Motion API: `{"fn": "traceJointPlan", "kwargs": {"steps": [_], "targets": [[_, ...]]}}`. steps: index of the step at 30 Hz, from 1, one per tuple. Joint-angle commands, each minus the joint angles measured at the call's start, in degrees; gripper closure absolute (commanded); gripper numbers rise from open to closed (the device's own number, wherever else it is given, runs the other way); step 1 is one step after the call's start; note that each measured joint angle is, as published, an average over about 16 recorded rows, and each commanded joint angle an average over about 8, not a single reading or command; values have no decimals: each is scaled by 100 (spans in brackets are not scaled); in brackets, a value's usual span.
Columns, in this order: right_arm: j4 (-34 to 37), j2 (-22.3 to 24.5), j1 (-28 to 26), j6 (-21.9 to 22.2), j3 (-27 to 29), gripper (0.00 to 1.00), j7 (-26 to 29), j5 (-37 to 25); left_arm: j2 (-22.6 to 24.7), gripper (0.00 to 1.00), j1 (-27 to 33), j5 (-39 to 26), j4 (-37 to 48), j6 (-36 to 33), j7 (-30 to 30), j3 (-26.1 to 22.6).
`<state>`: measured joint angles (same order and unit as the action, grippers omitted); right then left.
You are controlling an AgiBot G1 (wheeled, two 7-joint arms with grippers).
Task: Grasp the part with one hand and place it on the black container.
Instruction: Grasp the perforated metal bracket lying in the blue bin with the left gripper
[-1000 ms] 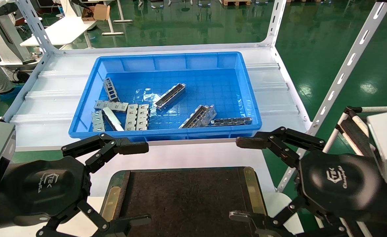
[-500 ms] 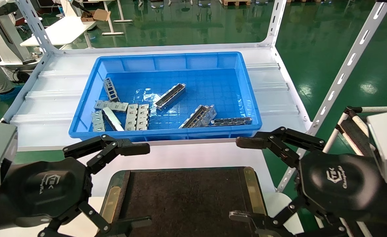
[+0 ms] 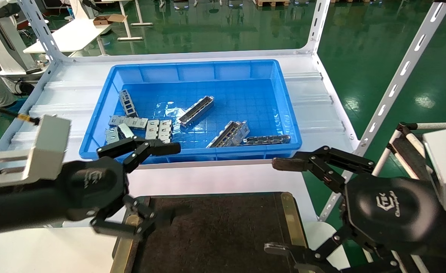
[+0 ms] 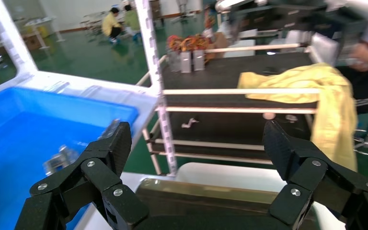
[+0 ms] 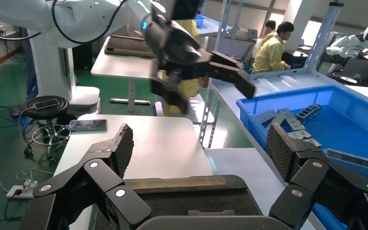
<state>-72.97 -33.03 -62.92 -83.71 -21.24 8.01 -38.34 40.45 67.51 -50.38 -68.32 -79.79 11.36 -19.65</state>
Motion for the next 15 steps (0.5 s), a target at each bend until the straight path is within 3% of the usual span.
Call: {"fn": "traceJointPlan", "kwargs": {"steps": [1, 15], "targets": [[0, 0, 0, 0, 0, 0, 0, 0, 94, 0, 116, -136, 126, 73, 3, -57], [0, 0, 0, 0, -1, 0, -1, 1, 1092, 0, 1027, -1009, 1671, 726, -400, -424]]}}
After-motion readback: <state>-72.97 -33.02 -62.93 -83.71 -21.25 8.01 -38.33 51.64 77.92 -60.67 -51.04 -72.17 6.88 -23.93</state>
